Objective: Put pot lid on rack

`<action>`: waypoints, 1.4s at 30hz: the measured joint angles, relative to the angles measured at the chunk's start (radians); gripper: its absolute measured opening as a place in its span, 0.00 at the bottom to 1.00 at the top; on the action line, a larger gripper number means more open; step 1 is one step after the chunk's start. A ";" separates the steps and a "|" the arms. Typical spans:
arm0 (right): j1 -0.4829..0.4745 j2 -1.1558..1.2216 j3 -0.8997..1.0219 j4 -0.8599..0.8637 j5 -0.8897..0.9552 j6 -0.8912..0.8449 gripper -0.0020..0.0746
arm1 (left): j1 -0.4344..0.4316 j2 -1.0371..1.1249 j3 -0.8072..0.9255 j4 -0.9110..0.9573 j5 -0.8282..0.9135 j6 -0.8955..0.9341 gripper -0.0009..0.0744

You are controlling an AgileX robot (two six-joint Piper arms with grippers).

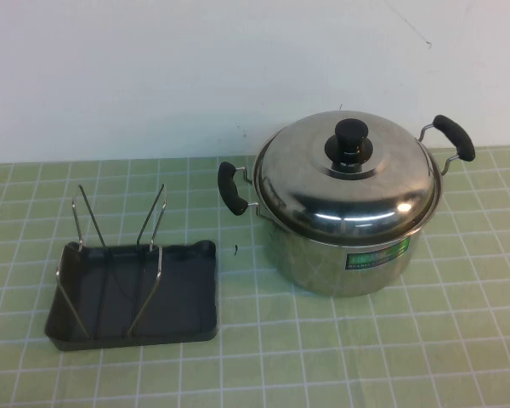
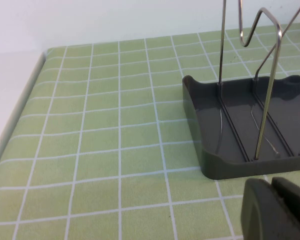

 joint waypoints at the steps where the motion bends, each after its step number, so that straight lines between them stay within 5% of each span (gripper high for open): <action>1: 0.000 0.000 0.000 0.000 0.000 -0.003 0.02 | 0.000 0.000 0.000 0.000 0.000 0.000 0.01; 42: 0.000 0.000 0.003 -0.027 -0.021 -0.074 0.02 | 0.000 0.000 0.000 0.012 -0.013 0.002 0.01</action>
